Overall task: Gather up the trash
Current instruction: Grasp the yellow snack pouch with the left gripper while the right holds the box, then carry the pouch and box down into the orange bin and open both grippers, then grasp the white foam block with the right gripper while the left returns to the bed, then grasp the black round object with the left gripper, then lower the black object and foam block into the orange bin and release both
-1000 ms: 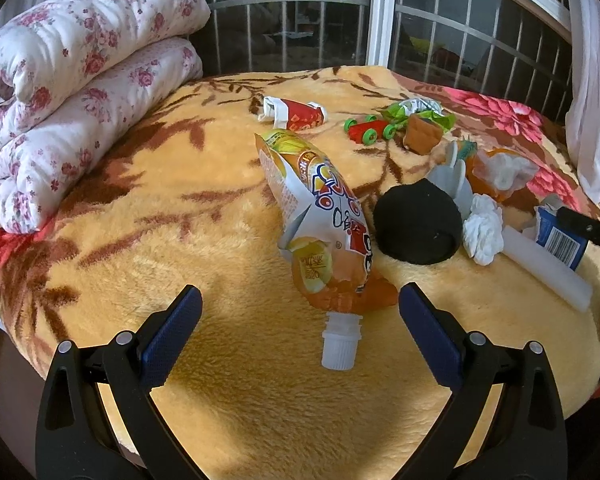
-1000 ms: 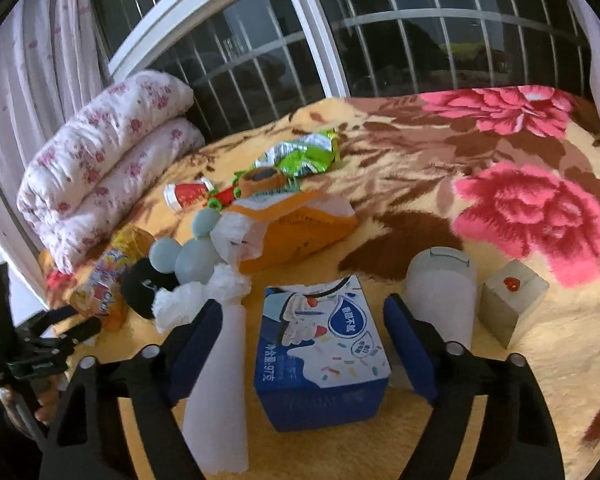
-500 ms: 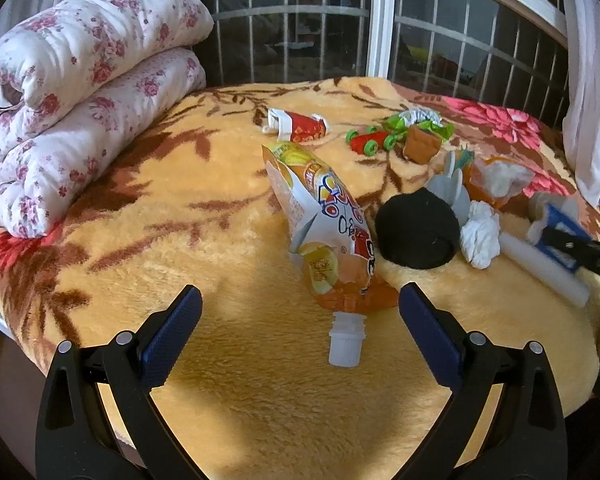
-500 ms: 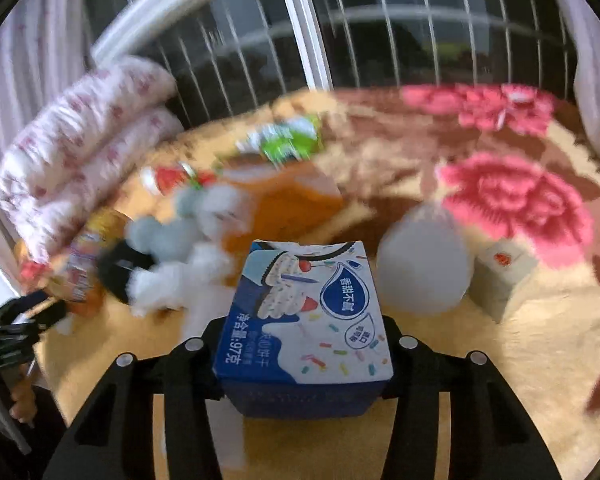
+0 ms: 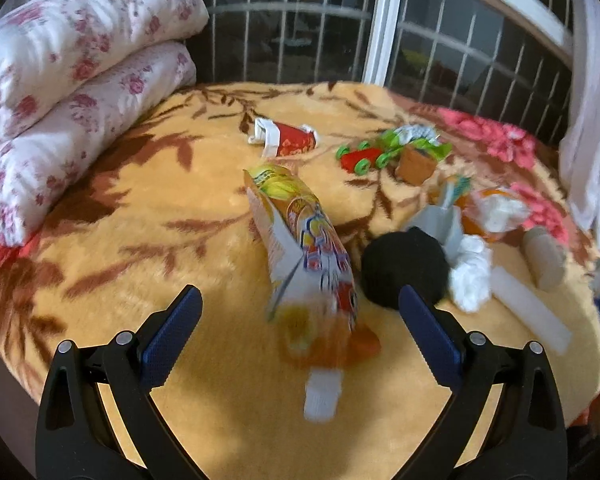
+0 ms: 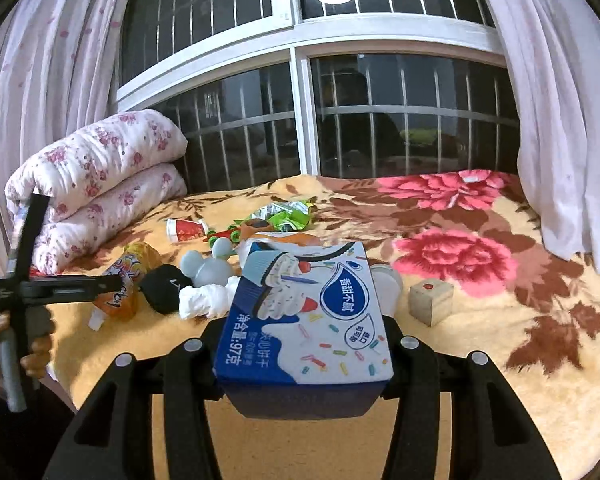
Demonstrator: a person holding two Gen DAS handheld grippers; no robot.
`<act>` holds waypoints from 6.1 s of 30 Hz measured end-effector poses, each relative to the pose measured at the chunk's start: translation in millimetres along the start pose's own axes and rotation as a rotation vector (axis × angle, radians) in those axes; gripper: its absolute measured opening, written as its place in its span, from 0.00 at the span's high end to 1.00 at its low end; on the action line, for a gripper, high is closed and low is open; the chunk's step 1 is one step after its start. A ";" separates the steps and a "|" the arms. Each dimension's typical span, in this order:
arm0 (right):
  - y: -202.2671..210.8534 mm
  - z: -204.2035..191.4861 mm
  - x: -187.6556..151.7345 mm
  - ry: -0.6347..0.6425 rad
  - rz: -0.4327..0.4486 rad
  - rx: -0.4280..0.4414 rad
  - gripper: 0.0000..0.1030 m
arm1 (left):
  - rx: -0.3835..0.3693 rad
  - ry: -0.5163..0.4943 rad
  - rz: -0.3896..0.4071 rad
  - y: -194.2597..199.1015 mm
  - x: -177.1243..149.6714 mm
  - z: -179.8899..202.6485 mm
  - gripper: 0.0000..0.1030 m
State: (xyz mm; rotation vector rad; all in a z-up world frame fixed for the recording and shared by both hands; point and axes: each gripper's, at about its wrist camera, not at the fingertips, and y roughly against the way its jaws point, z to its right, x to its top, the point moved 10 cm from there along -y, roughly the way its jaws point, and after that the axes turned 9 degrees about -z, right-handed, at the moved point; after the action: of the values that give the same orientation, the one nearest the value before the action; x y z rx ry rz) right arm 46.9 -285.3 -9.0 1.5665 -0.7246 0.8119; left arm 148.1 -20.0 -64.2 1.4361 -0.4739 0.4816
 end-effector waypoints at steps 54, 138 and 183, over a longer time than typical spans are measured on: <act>17.8 -82.6 -273.7 0.247 -0.812 0.150 0.51 | -0.172 -0.604 -0.613 -17.0 -341.9 107.5 0.56; -97.3 -12.6 -37.2 -0.029 -0.353 0.132 0.76 | -0.019 -0.413 -0.071 -59.8 2.0 87.3 0.27; 55.3 -63.8 -193.9 0.099 -0.353 0.196 0.75 | -0.148 -0.499 -0.193 51.4 -262.6 100.8 0.47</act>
State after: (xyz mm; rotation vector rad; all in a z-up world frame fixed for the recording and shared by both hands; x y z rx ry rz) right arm -115.1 -227.2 -132.1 1.7523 -0.2893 0.7055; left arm -97.8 -124.2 -166.3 1.4376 -0.7420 -0.0743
